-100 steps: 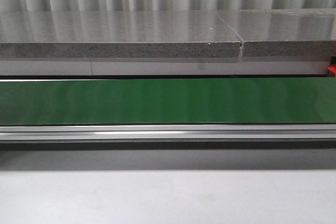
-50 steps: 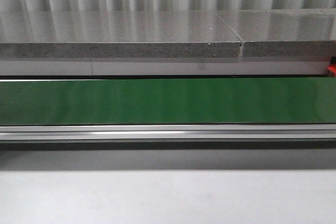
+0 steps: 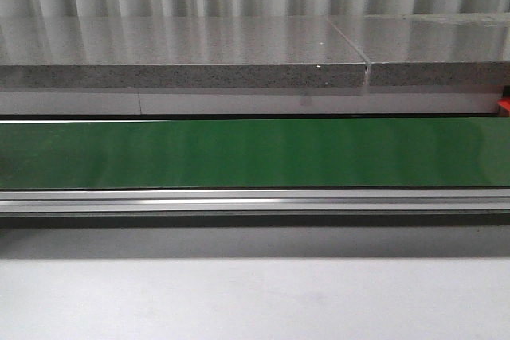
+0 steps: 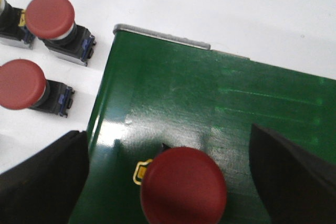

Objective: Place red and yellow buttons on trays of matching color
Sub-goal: 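Carry the red button onto the green belt and open the left gripper, then move the left gripper back over a yellow push button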

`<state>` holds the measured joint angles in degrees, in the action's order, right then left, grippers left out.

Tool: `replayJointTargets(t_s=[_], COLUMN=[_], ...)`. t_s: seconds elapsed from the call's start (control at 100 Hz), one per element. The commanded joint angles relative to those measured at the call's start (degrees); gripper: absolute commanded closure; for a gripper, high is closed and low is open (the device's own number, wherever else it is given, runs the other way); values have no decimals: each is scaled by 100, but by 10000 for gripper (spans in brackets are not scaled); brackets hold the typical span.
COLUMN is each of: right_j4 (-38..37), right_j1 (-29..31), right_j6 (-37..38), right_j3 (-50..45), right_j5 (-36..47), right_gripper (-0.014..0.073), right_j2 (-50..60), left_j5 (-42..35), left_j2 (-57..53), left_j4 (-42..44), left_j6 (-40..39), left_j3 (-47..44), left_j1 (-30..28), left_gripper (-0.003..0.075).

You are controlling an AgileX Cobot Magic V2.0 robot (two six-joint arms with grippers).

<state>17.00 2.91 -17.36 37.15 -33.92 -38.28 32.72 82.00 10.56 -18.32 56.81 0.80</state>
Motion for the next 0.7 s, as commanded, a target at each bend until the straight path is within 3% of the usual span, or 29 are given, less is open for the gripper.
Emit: replayJointTargets(t_s=[0.0, 0.34, 0.69], right_j4=[86, 86, 86], right_j1=[-14, -14, -14], right_j6=[-59, -59, -59], right_j3=[142, 142, 142], right_j5=[332, 332, 332], right_gripper=[661, 661, 661], right_j2=[36, 36, 36], left_j5=[-178, -158, 227], left_j2=[-299, -746, -844], left_j4=[-21, -9, -9], left_j6=[9, 18, -32], left_j3=[285, 598, 506], left_j1=[33, -69, -938], left_gripper=[137, 158, 158])
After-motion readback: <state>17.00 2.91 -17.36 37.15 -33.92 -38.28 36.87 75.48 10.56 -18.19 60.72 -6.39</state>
